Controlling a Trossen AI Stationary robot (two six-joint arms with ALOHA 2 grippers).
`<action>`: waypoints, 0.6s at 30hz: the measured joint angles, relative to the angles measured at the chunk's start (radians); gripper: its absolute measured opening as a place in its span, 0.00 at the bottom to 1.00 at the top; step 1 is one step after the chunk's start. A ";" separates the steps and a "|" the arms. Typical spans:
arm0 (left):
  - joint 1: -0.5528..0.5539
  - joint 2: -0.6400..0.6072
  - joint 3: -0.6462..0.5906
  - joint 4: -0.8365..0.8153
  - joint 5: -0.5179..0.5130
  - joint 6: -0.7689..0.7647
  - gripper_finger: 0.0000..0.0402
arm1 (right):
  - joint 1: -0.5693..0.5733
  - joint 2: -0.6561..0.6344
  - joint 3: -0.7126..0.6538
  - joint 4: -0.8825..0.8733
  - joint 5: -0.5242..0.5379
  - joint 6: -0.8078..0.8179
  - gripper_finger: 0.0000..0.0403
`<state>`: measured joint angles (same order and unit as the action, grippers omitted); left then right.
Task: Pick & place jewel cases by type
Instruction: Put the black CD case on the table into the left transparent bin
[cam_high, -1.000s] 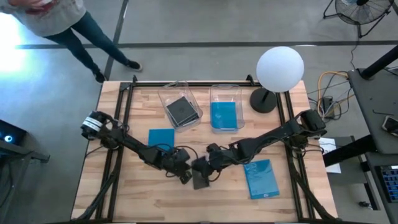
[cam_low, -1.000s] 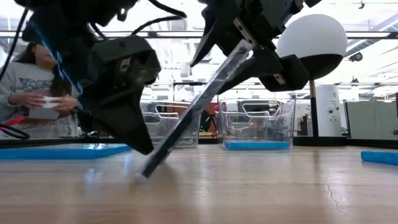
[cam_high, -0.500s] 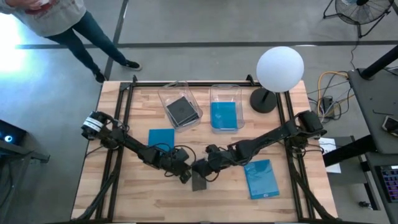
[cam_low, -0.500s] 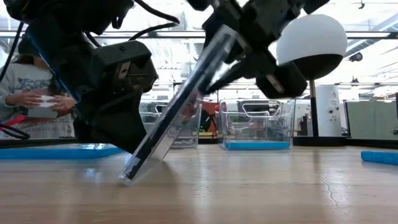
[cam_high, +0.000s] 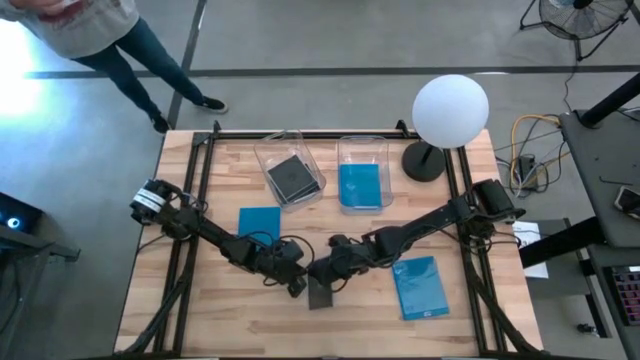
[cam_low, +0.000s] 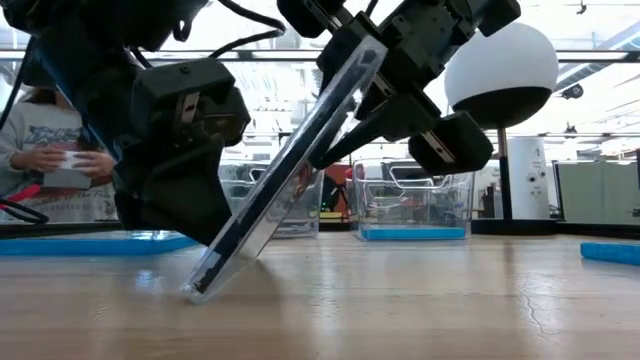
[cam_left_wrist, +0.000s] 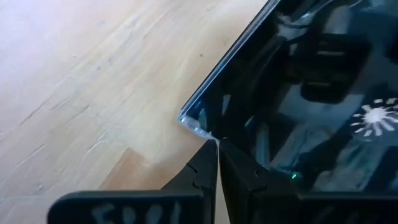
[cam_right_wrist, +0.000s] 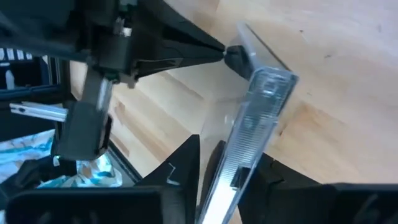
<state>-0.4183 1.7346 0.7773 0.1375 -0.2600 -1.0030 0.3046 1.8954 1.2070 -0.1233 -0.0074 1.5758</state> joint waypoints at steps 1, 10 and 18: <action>0.000 -0.001 0.000 0.006 0.000 0.005 0.00 | 0.000 0.000 -0.001 -0.001 -0.001 0.015 0.16; -0.006 -0.048 0.000 0.004 -0.014 0.029 0.00 | 0.000 -0.002 -0.004 -0.003 -0.001 0.091 0.10; -0.043 -0.204 0.000 -0.145 -0.061 0.054 0.00 | 0.000 -0.008 -0.005 -0.009 0.000 0.078 0.09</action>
<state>-0.4611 1.5302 0.7773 -0.0070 -0.3214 -0.9494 0.3042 1.8874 1.2024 -0.1326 -0.0073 1.6535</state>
